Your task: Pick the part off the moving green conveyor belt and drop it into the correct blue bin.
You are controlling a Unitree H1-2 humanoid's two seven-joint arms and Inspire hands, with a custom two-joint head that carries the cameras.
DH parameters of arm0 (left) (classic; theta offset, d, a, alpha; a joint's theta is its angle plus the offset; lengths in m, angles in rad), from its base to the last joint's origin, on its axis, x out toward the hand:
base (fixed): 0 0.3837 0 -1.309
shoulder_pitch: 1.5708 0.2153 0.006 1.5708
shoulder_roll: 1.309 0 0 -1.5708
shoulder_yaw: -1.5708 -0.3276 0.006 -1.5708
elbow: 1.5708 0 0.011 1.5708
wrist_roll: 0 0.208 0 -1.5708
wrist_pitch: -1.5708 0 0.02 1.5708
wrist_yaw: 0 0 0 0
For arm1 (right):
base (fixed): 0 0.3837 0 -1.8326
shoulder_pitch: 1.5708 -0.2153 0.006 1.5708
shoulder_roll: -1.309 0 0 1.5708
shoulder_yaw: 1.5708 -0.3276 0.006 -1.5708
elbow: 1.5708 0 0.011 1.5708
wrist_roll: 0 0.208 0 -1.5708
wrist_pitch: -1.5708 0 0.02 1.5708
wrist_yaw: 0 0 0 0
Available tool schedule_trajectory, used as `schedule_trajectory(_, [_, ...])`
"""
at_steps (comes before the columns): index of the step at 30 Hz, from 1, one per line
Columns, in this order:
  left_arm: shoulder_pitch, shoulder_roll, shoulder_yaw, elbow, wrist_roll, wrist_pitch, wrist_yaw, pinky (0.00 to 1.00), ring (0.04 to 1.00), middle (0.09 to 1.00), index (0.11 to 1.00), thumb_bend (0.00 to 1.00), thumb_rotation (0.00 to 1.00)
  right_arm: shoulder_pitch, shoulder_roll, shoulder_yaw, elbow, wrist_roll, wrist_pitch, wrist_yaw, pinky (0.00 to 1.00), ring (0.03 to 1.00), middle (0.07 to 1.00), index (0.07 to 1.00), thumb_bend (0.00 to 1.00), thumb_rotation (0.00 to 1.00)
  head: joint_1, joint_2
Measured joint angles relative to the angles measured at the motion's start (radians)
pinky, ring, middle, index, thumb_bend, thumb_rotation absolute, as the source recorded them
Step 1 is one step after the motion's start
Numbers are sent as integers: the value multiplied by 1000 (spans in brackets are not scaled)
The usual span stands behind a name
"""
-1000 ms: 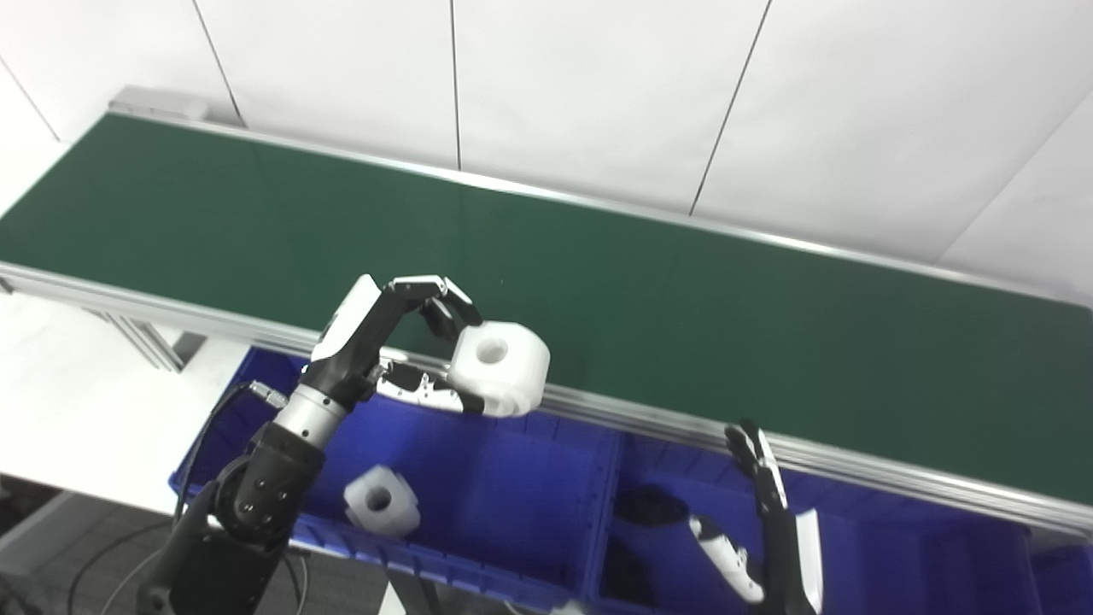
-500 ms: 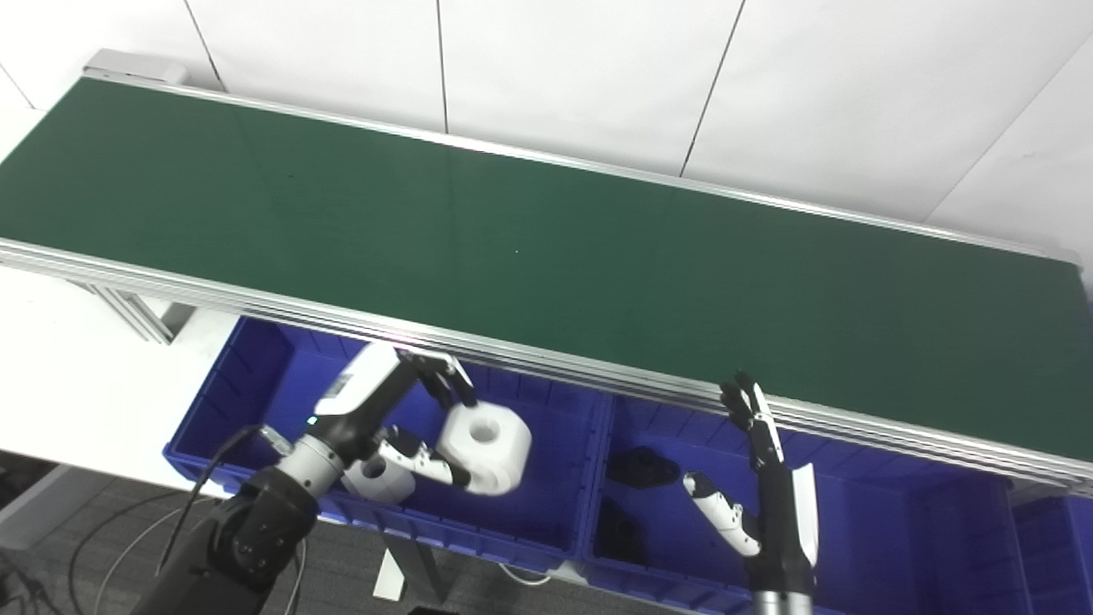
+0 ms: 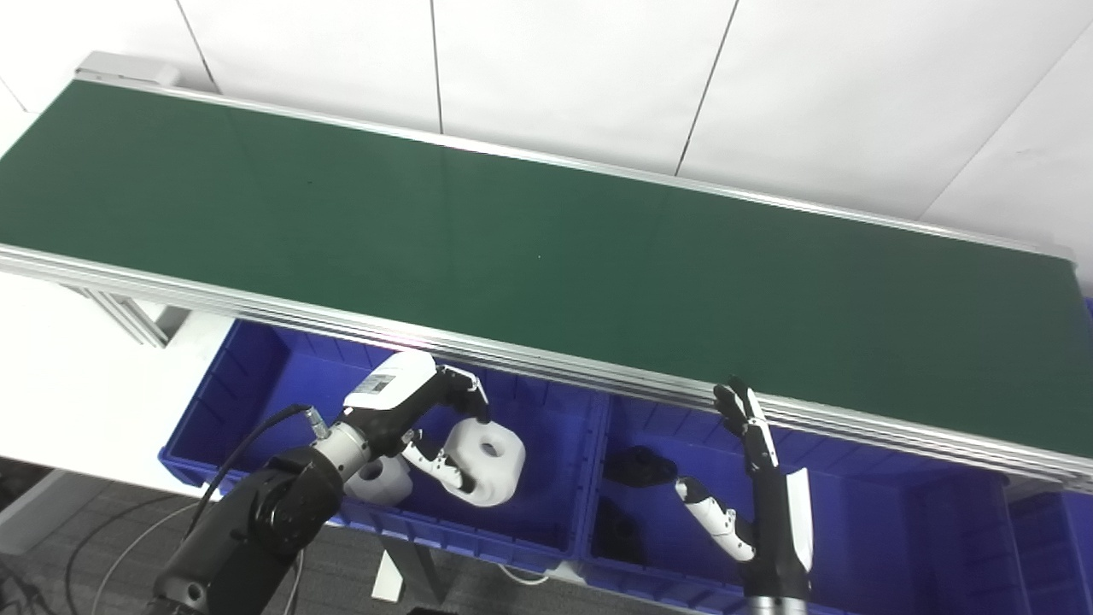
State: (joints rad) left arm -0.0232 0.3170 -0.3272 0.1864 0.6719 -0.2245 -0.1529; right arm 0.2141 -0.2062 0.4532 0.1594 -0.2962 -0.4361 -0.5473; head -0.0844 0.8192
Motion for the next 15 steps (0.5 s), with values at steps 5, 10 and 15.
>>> schedule_trajectory(5, [34,1,12,-97,-81,54,-65,992,1000,1000,1000,914,645,-1,-1,4,1,-8,0,-5,866,876,892,950,784,811,-8,-17])
schedule_trajectory(10, [80,-61,34,-172,-320,90,-130,946,1000,1000,1000,924,619,1,-3,6,2,1,0,1,885,885,894,952,817,804,-5,-29])
schedule_trajectory(15, [88,-137,0,-209,-542,89,-221,997,1000,1000,1000,986,632,13,0,-5,2,1,0,26,892,887,895,958,840,808,9,-54])
